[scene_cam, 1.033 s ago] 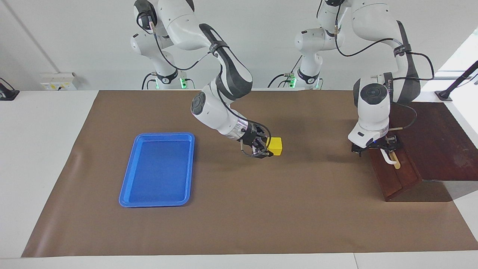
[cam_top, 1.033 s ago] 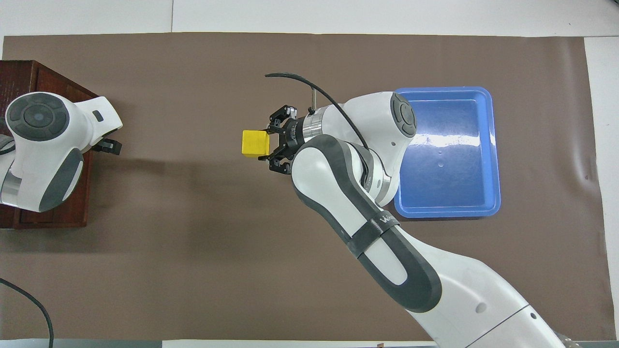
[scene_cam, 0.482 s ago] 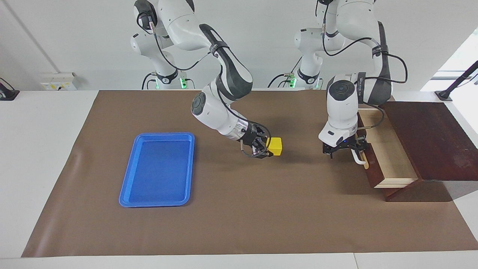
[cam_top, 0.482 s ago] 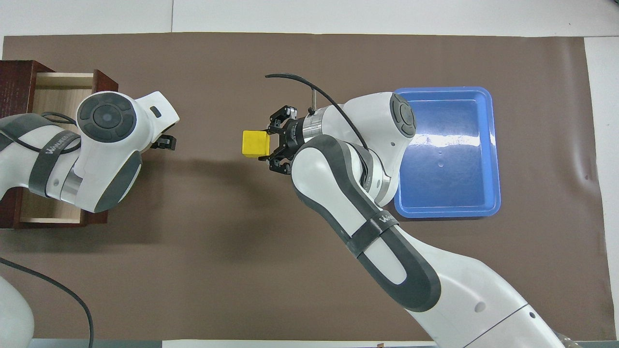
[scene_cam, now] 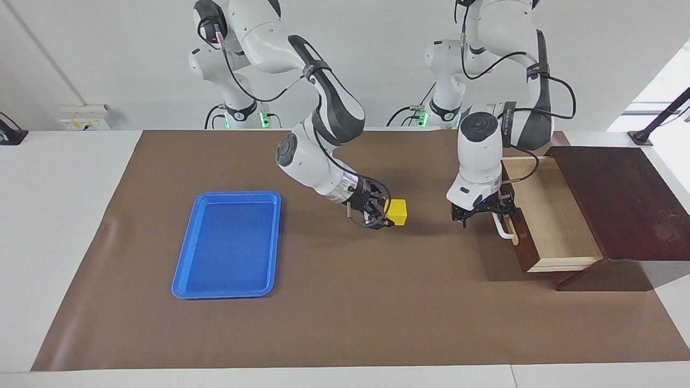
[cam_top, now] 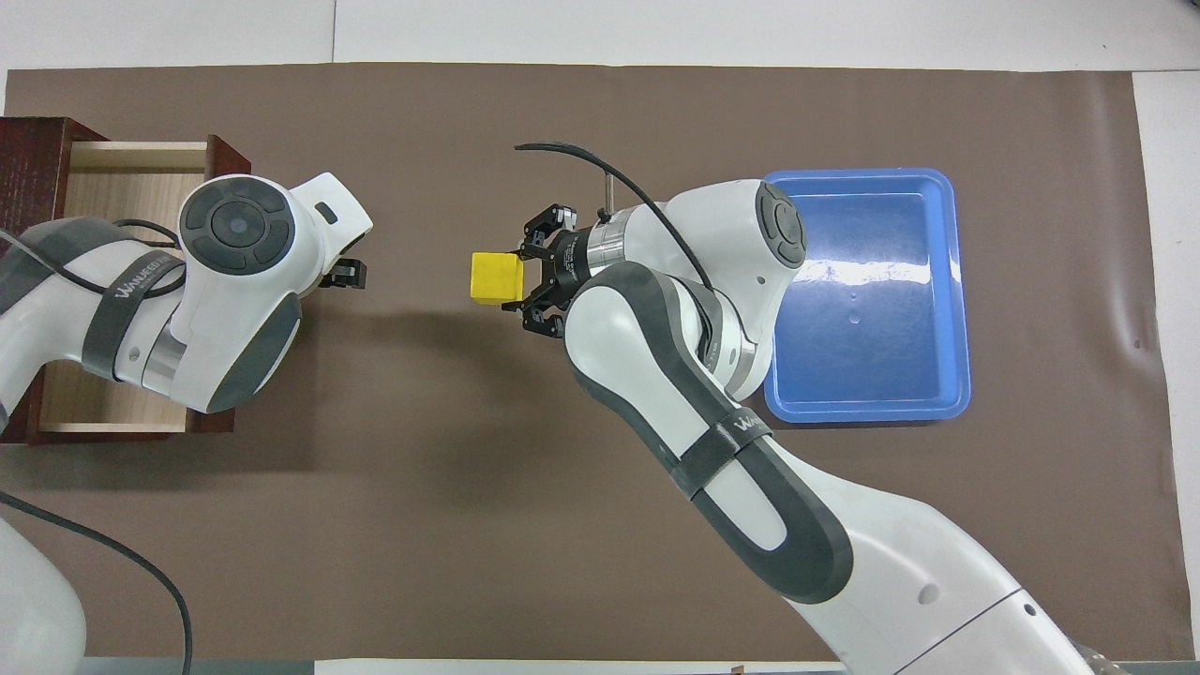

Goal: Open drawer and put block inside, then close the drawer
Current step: 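Pull the drawer open with the left gripper while the right gripper holds the block, then reach the left gripper to the block and grasp it from the right gripper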

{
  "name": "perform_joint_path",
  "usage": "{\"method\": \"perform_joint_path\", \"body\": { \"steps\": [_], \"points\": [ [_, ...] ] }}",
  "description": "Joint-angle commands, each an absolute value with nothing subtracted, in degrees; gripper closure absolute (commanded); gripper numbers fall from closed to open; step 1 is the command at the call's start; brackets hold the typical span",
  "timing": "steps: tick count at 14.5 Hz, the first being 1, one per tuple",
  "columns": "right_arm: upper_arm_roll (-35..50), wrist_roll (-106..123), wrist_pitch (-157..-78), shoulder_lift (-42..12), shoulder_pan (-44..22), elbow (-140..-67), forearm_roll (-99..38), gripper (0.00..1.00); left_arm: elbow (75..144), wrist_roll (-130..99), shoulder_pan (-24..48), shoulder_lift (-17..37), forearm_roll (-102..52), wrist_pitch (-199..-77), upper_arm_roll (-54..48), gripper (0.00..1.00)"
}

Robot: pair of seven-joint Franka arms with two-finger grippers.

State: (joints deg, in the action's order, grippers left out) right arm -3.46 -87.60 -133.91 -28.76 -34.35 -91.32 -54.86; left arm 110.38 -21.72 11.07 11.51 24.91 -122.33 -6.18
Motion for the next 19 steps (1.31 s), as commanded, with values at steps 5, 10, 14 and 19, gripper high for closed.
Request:
{"method": "perform_joint_path", "body": {
  "steps": [5, 10, 14, 19],
  "points": [
    [-3.43, -88.24, -135.26, -28.92, -34.72, -91.41, -54.58, 1.00, 89.86, -23.64, 12.13, 15.90, 15.85, -100.23, -5.63, 0.00],
    [-3.43, -88.24, -135.26, -29.00, -34.72, -91.41, -54.58, 1.00, 85.61, -62.24, 14.49, 17.58, 8.63, -98.87, -5.71, 0.00],
    [-3.43, -88.24, -135.35, -29.00, -34.72, -91.41, -54.58, 1.00, 85.78, -91.79, 15.99, 17.67, 4.41, -103.61, -5.98, 0.00],
    [-3.43, -88.24, -135.44, -28.92, -34.72, -91.41, -54.58, 1.00, 87.54, -111.96, 22.93, 17.93, 3.16, -106.43, -5.63, 0.00]
  ]
}}
